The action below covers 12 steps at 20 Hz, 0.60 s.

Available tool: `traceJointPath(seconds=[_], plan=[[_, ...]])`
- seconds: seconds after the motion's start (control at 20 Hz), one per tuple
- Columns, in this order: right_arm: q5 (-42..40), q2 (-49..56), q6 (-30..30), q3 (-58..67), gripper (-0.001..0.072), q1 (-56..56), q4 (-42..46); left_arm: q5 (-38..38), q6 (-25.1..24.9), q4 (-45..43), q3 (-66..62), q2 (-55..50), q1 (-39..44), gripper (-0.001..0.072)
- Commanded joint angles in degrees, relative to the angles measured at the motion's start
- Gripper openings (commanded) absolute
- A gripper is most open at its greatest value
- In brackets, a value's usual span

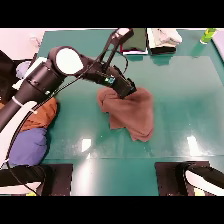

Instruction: Fold the shirts.

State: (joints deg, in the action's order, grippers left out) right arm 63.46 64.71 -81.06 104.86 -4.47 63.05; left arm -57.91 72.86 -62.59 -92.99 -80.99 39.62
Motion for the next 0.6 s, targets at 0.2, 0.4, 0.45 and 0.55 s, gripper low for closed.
traceJointPath(seconds=[0.2,0.4,0.45,0.55], plan=[[3.2,0.1,0.0,0.0,0.0021,0.0,0.1,-2.7,9.8,-9.0,2.5,-2.5,-17.2,0.061],[3.0,0.1,0.0,-3.2,0.0021,0.0,0.0,-2.3,9.6,-5.0,8.5,-8.6,-18.5,0.061],[3.0,0.1,0.0,-4.7,0.0021,0.0,0.0,-1.7,9.6,-3.1,9.5,-10.3,-18.4,0.061],[2.9,0.1,0.0,-7.8,0.0021,0.0,-0.1,-1.4,9.6,-1.2,10.2,-13.9,-17.9,0.061]])
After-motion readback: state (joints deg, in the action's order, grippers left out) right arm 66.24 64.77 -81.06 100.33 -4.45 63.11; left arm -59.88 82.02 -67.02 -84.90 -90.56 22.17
